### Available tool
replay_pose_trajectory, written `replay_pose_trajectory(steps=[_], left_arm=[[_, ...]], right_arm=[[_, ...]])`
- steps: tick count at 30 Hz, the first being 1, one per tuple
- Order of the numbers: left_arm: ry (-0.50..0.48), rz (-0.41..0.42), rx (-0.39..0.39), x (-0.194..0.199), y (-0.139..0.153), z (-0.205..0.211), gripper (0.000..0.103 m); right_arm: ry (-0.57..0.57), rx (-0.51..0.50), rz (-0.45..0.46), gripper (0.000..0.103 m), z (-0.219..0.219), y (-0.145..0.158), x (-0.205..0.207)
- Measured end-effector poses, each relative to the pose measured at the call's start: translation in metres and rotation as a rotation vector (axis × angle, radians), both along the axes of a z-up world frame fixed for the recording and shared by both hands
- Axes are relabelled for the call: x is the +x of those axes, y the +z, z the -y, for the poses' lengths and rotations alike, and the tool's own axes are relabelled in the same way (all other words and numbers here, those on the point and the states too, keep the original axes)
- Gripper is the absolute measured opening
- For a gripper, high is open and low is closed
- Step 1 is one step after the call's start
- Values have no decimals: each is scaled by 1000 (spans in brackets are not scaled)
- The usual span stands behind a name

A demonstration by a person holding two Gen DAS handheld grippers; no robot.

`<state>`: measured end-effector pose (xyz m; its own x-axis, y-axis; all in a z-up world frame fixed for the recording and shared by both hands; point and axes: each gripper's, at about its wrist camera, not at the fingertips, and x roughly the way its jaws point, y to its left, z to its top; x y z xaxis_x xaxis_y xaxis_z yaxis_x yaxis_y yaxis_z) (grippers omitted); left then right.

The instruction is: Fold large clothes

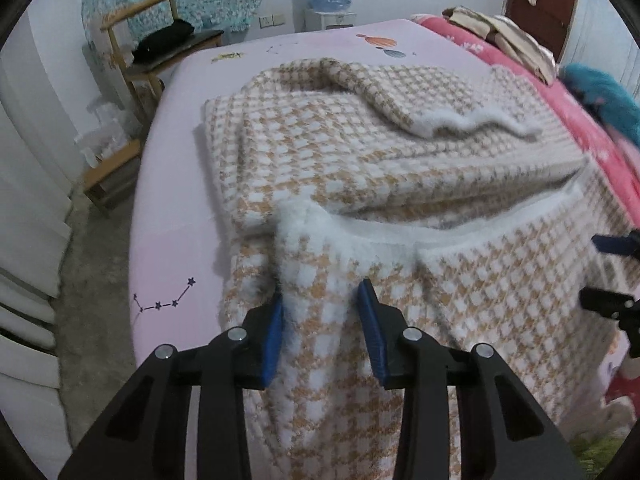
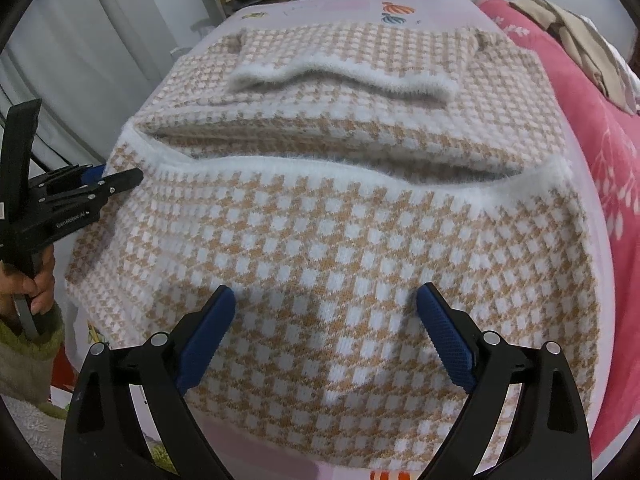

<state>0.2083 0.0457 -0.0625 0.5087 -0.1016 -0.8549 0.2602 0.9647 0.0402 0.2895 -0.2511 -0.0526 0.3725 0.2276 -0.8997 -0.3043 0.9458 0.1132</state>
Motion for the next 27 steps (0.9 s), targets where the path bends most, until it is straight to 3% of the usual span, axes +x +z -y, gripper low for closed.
replay_pose_trajectory(steps=[3,27], left_arm=[[-2,5,28,-2,0,2,35],[14,-10,25,2,-4,5,35]], right_arm=[[1,-3,8,88,-1,1,-1],[2,7,14,88,0,5,-2]])
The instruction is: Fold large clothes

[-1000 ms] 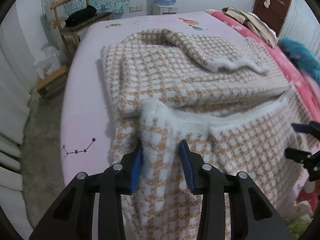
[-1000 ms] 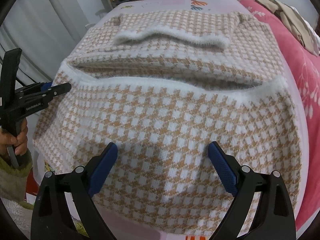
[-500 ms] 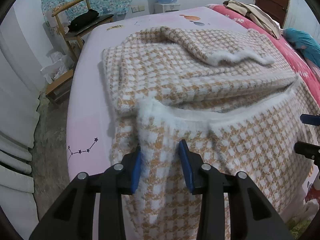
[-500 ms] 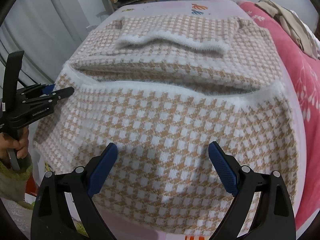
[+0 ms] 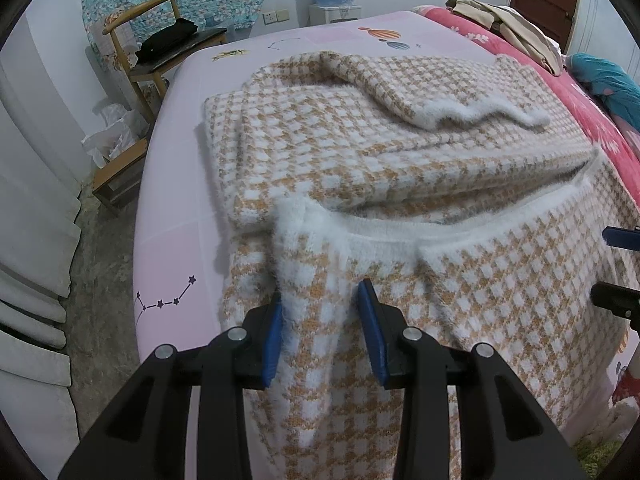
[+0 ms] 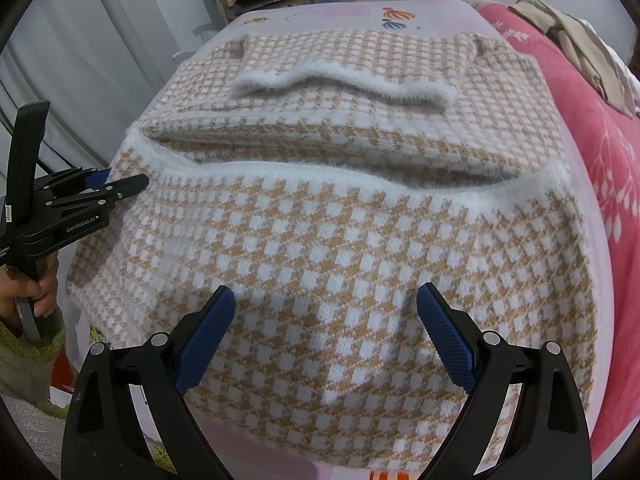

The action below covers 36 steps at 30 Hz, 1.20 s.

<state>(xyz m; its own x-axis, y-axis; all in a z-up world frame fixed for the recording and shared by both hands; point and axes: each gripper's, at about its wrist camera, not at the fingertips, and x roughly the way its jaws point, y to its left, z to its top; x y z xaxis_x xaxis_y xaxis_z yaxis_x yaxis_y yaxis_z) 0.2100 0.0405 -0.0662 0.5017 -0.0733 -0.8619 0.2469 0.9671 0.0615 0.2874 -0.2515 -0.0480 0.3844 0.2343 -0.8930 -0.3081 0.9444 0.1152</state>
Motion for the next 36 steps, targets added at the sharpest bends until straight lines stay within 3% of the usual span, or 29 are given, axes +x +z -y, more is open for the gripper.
replay_pose_trajectory(steps=[36], left_arm=[[0,0,2,0,0,1,35]], right_arm=[[-5,8,-3,88,0,-1,-5]])
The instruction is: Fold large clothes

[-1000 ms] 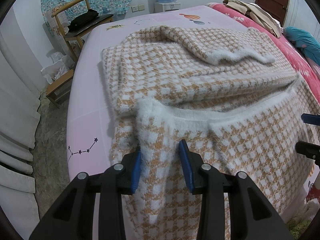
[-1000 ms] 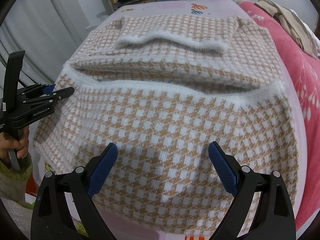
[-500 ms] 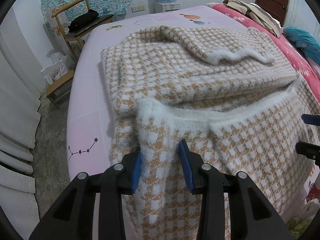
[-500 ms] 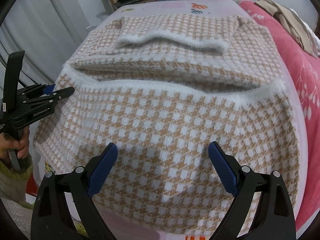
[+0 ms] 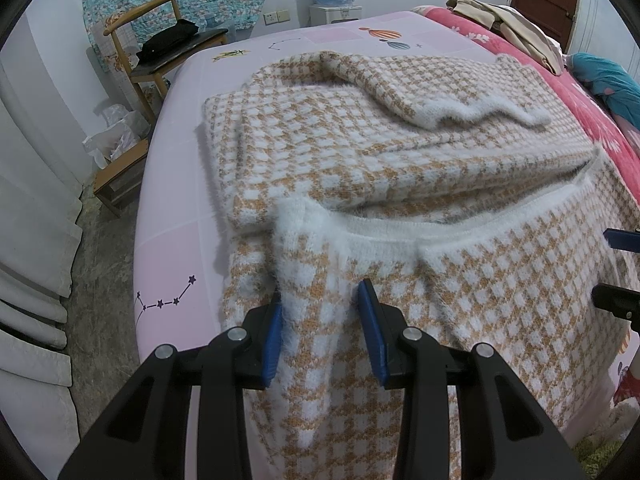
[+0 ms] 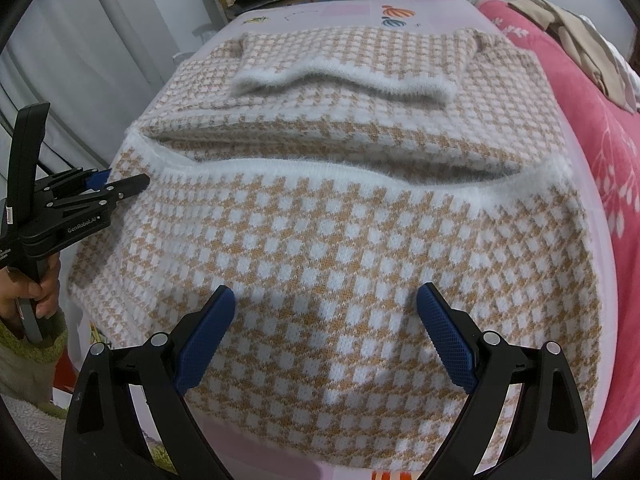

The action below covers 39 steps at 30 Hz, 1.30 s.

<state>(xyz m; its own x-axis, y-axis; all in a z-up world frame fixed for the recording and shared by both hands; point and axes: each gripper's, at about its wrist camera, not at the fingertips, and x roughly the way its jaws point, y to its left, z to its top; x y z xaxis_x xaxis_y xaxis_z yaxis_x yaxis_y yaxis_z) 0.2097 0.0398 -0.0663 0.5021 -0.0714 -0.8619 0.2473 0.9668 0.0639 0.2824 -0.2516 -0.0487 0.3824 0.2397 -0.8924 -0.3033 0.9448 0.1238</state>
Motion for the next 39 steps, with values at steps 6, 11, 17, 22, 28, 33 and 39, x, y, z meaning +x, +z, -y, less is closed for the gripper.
replay_pose_trajectory(steps=[6,11,17,22,28,33,39], left_arm=[[1,0,0,0,-1,0,35],[1,0,0,1,-1,0,35],[2,2,1,0,0,0,35],[2,3,2,0,-1,0,35],[3,3,2,-1,0,0,35],[4,3,1,0,-1,0,35],[4,3,-3,0,-1,-1,35]], right_arm=[[-1,2,-2,89,-1,0,-1],[0,2,-2,89,0,0,0],[2,3,-2,89,0,0,0],[3,5,-3,89,0,0,0],[-27,-20,42,89,13,9,-3],[-124,-38,88,89,53,23,-5],[-264,10,130,88,107,39,4]])
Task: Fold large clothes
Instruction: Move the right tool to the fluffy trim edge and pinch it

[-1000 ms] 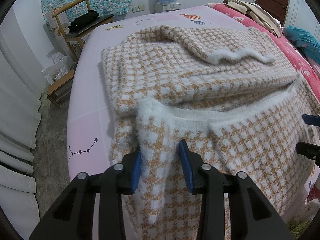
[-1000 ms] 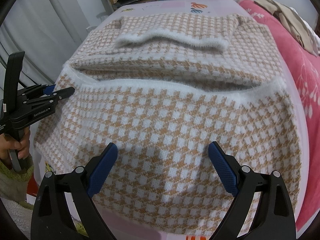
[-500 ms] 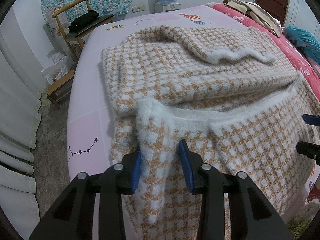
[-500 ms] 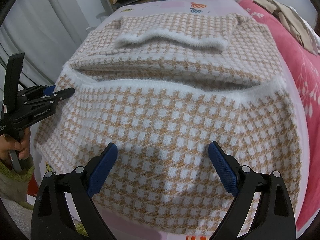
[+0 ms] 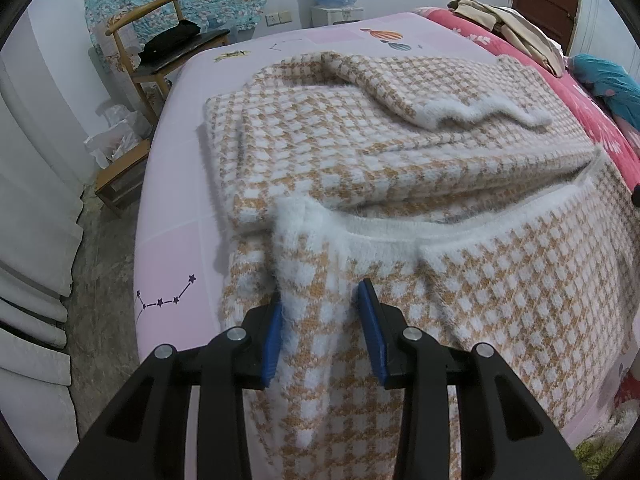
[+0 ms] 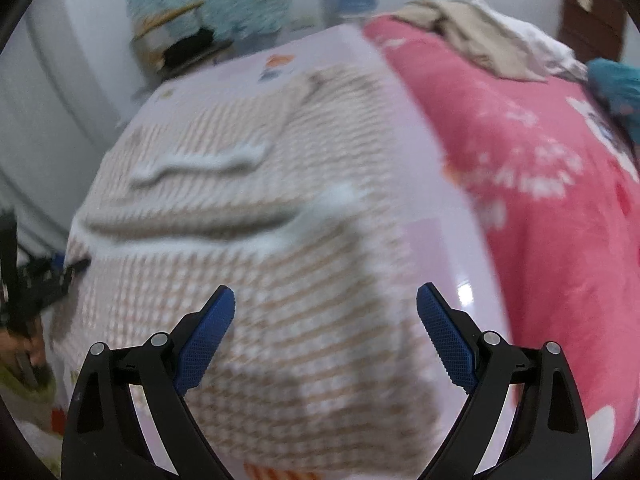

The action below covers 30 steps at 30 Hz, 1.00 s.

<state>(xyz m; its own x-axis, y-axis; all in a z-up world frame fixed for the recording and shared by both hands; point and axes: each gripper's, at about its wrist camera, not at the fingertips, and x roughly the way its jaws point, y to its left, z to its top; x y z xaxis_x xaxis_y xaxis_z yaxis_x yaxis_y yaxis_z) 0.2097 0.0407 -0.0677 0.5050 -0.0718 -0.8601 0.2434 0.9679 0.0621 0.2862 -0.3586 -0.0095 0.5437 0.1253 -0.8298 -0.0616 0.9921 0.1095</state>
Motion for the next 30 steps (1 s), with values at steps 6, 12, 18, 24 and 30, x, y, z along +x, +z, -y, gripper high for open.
replay_pose_trajectory(steps=[6,12,18,24,30], left_arm=[[1,0,-1,0,0,0,35],[1,2,3,-1,0,0,35],[0,1,2,-1,0,0,35],[1,1,1,0,0,0,35],[0,0,1,0,0,-1,35]], right_arm=[[-13,68,28,84,20,9,13],[51,58,1,72,16,-4,32],[79,43,-20,61,9,-15,42],[71,110,-52,49,17,-23,28],[64,133,-68,41,28,-23,14]])
